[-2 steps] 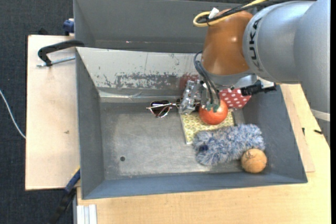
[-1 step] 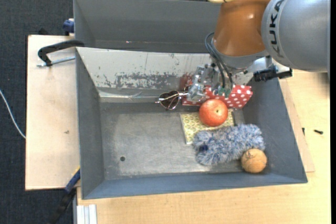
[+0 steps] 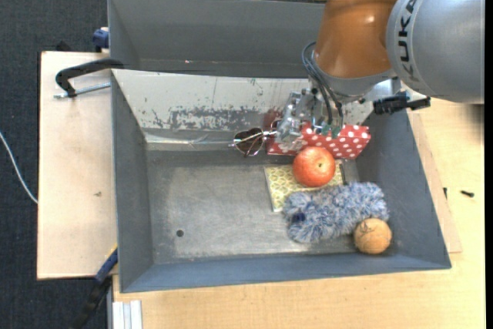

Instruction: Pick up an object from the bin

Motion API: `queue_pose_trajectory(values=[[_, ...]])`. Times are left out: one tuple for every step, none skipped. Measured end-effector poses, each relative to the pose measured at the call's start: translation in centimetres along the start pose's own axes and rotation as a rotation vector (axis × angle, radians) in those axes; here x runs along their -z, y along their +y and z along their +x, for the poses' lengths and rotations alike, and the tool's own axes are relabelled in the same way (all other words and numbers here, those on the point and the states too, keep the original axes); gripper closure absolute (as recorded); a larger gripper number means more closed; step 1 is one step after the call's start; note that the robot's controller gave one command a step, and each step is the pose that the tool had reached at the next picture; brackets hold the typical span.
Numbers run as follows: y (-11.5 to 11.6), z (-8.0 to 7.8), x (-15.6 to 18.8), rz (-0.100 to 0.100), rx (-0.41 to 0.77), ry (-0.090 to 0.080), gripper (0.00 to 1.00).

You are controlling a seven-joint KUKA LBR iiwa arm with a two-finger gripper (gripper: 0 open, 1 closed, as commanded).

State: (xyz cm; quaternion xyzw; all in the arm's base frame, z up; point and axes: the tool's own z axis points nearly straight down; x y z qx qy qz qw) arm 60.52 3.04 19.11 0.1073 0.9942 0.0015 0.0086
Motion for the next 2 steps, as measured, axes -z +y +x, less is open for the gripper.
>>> queue_pose_trajectory(values=[[-0.4,1.3,-3.1,0.006,0.003,0.021,1.00],[-0.3,1.3,2.7,0.004,-0.028,0.017,1.00]])
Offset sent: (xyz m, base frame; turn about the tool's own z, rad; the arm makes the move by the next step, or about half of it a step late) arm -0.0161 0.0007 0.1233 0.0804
